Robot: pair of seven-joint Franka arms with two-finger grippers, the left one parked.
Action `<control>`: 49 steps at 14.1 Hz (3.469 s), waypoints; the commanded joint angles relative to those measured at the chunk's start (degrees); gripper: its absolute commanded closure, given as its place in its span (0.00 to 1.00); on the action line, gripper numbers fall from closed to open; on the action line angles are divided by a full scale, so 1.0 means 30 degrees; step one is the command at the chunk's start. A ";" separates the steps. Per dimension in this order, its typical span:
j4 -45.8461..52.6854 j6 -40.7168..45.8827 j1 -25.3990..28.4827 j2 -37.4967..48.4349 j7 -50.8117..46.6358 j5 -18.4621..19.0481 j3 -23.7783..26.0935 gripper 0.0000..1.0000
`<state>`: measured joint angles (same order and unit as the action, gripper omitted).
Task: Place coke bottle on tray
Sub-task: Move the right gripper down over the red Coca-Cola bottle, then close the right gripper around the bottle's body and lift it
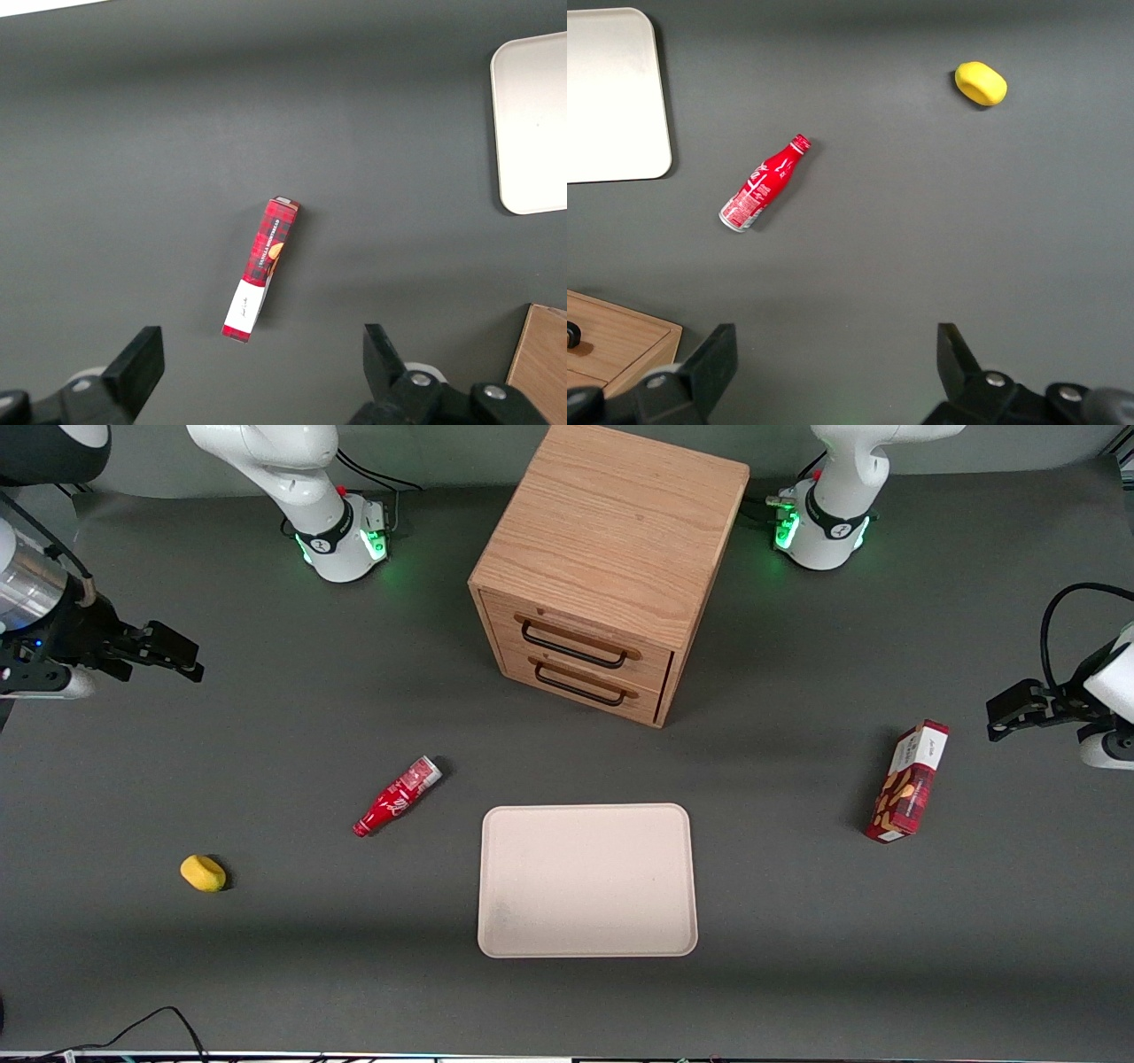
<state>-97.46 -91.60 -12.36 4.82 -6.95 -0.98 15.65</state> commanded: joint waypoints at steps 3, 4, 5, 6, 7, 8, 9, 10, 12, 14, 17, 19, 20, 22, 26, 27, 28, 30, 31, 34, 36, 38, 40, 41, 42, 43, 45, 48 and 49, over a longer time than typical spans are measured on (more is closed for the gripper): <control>0.0318 0.0299 0.0194 -0.0114 -0.1752 0.0385 -0.0003 0.00; 0.0289 0.0299 0.0224 -0.0172 -0.2046 0.0298 0.0026 0.00; 0.0231 0.0299 0.0253 -0.0173 -0.2107 0.0297 0.0288 0.00; 0.0259 0.0154 0.0282 -0.0231 -0.2369 0.0297 0.0609 0.00; 0.0259 -0.0021 0.0283 -0.0463 -0.3271 0.0239 0.0844 0.00; 0.0317 -0.0400 0.0544 -0.0872 -0.4266 0.0180 0.1021 0.00; 0.0260 -0.1042 0.0894 -0.1253 -0.5117 0.0180 0.1081 0.00; 0.0259 -0.1599 0.1246 -0.1808 -0.6169 0.0180 0.1081 0.00; 0.0259 -0.2975 0.2299 -0.3212 -0.9094 0.0180 0.1110 0.00; 0.0259 -0.4643 0.3324 -0.4881 -1.2608 0.0209 0.1110 0.00; 0.0143 -0.6929 0.4205 -0.7400 -1.6862 0.0385 0.1139 0.00; -0.0003 -0.8249 0.4704 -0.9128 -1.8857 0.0443 0.1110 0.00; -0.0149 -0.8835 0.4793 -0.9833 -1.9765 0.0762 0.1110 0.00; -0.0326 -0.9192 0.5115 -1.1182 -2.2134 0.2951 0.1111 0.00; -0.0385 -0.9368 0.5059 -1.3001 -2.3348 0.4018 0.1110 0.00; -0.0646 -0.9659 0.4942 -1.3179 -2.3348 0.3989 0.1081 0.00; -0.1084 -1.0300 0.4883 -1.3296 -2.3348 0.3988 0.1081 0.00; -0.1818 -1.1444 0.4882 -1.3619 -2.3348 0.3988 0.0994 0.00; -0.1995 -1.1710 0.4882 -1.3649 -2.3348 0.3988 0.0935 0.00; -0.2055 -1.1771 0.4853 -1.3883 -2.3348 0.4017 0.0847 0.00; -0.2142 -1.1771 0.4853 -1.3883 -2.3348 0.4105 0.0817 0.12; -0.2143 -1.1742 0.4853 -1.3883 -2.3348 0.4105 0.0788 0.45; -0.2172 -1.1771 0.4853 -1.3883 -2.3348 0.4135 0.0788 0.55; -0.2143 -1.1771 0.4882 -1.3883 -2.3348 0.4164 0.0759 0.61; -0.2143 -1.1742 0.4882 -1.3825 -2.3348 0.4164 0.0759 0.70; -0.2056 -1.1713 0.4882 -1.3709 -2.3348 0.4164 0.0759 0.83; -0.1561 -1.1538 0.4882 -1.3387 -2.3057 0.4280 0.0788 0.89; 0.1593 -0.9613 0.5086 -1.3530 -2.1833 0.5042 0.0963 0.87; 0.2738 -0.8849 0.5058 -1.3561 -2.0868 0.4985 0.1022 0.85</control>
<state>-96.62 -124.01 2.33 -36.39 -73.49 12.84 18.33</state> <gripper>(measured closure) 0.467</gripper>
